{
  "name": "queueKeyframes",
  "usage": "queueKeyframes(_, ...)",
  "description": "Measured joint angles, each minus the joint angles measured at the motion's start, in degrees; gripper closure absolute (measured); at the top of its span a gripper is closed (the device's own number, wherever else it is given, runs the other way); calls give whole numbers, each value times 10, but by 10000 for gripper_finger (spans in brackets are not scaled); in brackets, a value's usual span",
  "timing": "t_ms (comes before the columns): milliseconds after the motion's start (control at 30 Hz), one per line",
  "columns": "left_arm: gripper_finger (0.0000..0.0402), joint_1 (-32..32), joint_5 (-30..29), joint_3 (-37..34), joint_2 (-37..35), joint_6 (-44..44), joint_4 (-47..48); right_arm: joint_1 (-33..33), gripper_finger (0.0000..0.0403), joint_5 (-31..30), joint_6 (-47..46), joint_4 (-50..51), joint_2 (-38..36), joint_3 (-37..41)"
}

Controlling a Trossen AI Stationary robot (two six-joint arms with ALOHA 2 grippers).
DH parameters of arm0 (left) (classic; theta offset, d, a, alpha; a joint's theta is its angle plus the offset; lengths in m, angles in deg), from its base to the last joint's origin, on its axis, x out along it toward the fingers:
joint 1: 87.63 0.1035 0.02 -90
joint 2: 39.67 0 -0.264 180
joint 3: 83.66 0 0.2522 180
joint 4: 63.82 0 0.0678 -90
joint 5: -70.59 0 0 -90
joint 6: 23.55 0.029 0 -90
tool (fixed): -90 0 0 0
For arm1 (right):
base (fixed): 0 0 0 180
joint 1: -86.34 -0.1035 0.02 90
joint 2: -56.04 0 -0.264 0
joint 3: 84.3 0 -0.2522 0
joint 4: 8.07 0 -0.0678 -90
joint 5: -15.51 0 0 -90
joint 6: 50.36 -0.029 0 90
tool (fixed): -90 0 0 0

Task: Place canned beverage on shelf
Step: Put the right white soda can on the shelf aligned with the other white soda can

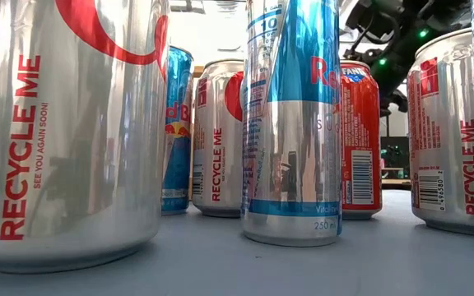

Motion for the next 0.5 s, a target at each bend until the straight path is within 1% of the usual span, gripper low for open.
queueKeyframes(133, 134, 0, 0, 0, 0, 2, -6, -4, 190, -5, -32, 5, 4, 0)
queueKeyframes(300, 134, 0, 0, 0, 0, 2, -7, -3, 190, -14, -82, 19, 39, -6)
queueKeyframes(500, 134, 0, -5, 0, 1, -1, -8, 0, 190, -17, -125, 106, 113, -84)
